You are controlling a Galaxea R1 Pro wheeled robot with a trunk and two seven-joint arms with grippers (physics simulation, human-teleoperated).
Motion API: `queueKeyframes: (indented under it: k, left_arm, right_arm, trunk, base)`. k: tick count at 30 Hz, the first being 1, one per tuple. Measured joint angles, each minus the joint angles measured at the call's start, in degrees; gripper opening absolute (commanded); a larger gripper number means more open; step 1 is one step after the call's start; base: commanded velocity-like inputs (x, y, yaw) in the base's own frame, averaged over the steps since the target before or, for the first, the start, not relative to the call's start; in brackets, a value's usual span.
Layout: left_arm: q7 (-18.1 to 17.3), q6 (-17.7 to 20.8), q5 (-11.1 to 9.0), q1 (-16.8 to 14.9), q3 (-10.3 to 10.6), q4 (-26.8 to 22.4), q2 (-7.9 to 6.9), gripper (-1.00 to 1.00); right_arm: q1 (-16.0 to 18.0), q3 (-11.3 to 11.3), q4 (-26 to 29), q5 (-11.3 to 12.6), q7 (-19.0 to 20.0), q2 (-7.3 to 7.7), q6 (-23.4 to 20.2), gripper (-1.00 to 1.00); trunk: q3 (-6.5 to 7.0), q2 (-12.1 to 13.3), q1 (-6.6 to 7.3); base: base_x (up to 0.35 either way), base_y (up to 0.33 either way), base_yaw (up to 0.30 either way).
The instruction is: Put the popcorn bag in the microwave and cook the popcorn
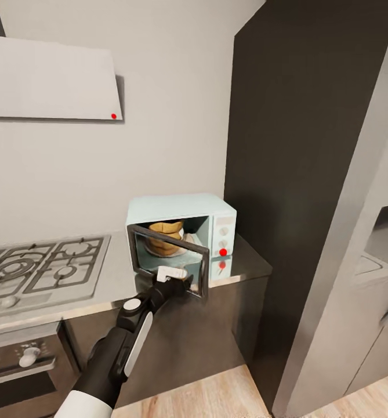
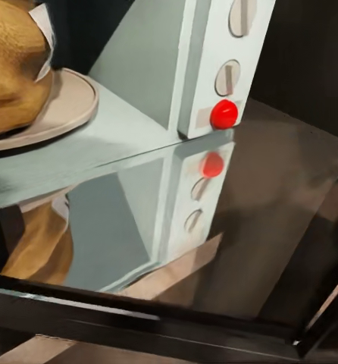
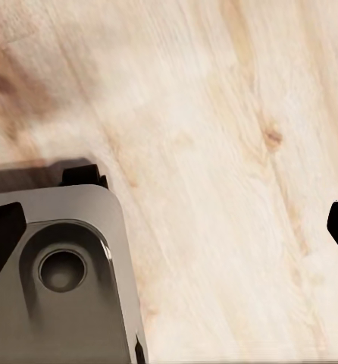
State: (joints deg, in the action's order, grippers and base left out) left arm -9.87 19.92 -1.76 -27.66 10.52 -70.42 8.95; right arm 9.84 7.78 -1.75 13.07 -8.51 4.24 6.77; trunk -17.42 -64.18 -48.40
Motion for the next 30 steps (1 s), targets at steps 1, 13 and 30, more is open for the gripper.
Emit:
queueKeyframes:
  k: [1, 13, 30]
  left_arm:
    - [0.1, -0.1, 0.0, 0.0, 0.0, 0.0, 0.03, 1.00]
    - [0.5, -0.4, 0.6, 0.0, -3.1, 0.2, 0.08, 1.00]
    - [4.6, -2.1, 0.4, 0.0, -3.7, 1.1, 0.12, 1.00]
  right_arm:
    - [0.0, 0.0, 0.0, 0.0, 0.0, 0.00, 0.0, 1.00]
    - [0.0, 0.0, 0.0, 0.0, 0.0, 0.00, 0.0, 1.00]
    - [0.0, 0.0, 0.0, 0.0, 0.0, 0.26, 0.0, 1.00]
  trunk:
    - [0.00, 0.0, 0.00]
    - [0.01, 0.0, 0.00]
    - [0.00, 0.0, 0.02]
  base:
    - [0.000, 0.000, -0.193]
    - [0.000, 0.000, -0.194]
    - [0.050, 0.000, -0.079]
